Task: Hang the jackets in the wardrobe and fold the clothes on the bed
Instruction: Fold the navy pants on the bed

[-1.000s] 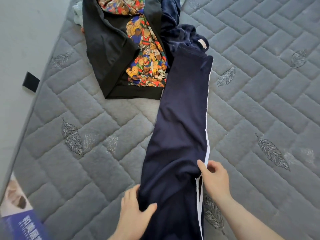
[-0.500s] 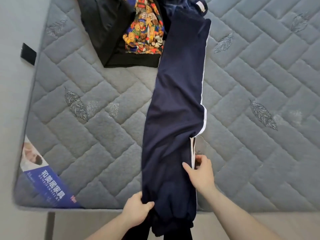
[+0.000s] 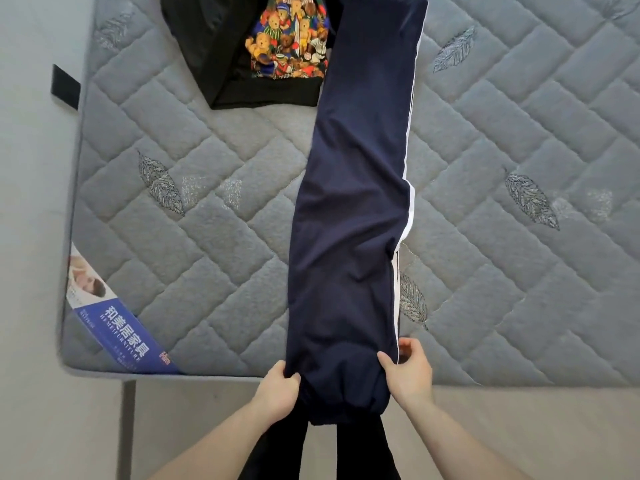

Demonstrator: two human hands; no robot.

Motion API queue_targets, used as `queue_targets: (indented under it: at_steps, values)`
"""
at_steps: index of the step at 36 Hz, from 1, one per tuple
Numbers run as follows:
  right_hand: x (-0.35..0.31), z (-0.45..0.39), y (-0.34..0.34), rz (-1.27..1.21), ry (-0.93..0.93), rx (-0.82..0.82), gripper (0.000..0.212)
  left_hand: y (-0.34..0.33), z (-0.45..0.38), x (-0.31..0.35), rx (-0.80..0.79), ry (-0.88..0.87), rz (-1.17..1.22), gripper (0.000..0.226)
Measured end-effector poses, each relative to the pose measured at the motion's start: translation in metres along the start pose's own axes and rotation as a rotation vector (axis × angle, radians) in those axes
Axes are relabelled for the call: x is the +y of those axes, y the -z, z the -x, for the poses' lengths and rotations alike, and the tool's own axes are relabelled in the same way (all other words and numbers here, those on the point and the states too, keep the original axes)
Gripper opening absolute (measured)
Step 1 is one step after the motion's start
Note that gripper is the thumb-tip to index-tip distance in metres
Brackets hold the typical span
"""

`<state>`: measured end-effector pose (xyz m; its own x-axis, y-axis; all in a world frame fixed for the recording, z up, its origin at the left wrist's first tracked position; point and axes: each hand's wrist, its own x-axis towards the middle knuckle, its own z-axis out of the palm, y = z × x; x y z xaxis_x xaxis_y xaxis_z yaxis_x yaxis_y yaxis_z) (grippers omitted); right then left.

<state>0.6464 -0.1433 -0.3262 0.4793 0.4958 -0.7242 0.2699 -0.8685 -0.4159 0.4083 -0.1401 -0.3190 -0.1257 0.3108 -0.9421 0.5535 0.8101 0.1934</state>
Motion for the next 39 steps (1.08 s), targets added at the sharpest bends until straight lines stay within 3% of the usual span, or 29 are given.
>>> queue_targets:
  at_steps: [2,7,11,17,25,32,37,39]
  values:
    - [0.004,0.004,0.002,0.002,0.002,-0.032,0.033,-0.002,0.000,-0.001,-0.015,0.026,0.035,0.004]
    - [0.016,0.017,0.005,0.019,-0.085,-0.147,0.032,-0.002,0.009,0.003,-0.100,0.055,0.107,0.023]
    - [0.024,0.031,0.005,0.020,-0.157,-0.286,0.034,-0.004,0.015,0.000,-0.152,0.026,0.107,0.016]
    - [0.022,0.031,0.015,-0.009,-0.258,-0.430,0.015,-0.005,0.024,0.000,-0.165,0.075,0.203,0.018]
    - [0.006,0.037,0.021,-0.131,-0.338,-0.464,0.014,-0.005,0.043,0.012,-0.193,0.129,0.480,0.022]
    - [-0.024,0.053,0.026,-0.388,-0.583,-0.591,0.043,0.006,0.065,0.045,-0.198,0.095,0.624,0.024]
    - [-0.048,0.048,0.030,-0.530,-0.470,-0.395,0.036,0.023,0.065,0.068,-0.015,-0.006,0.485,0.014]
    - [-0.061,0.042,0.036,-0.518,-0.400,-0.328,0.049,0.033,0.066,0.083,0.095,-0.026,0.398,0.014]
